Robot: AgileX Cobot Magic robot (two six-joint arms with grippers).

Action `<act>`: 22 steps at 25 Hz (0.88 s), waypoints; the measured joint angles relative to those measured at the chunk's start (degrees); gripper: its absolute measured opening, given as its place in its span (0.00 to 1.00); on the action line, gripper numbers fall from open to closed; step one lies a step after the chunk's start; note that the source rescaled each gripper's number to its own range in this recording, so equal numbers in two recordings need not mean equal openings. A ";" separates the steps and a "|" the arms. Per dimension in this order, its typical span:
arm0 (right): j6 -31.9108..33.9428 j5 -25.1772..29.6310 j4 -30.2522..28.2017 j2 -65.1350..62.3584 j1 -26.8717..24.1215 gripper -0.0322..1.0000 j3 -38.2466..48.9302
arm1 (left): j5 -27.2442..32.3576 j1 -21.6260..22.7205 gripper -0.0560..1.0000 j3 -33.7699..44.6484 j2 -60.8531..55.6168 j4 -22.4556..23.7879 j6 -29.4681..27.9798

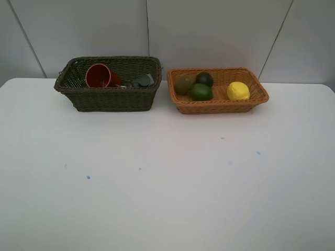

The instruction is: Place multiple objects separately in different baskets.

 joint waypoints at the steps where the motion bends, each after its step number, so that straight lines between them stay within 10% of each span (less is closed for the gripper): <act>1: 0.00 0.00 0.00 0.00 0.00 1.00 0.00 | 0.00 0.00 1.00 0.06 0.00 -0.05 0.07; 22: 0.00 0.00 0.00 0.00 0.00 1.00 0.00 | 0.00 0.00 1.00 0.06 0.00 -0.21 0.28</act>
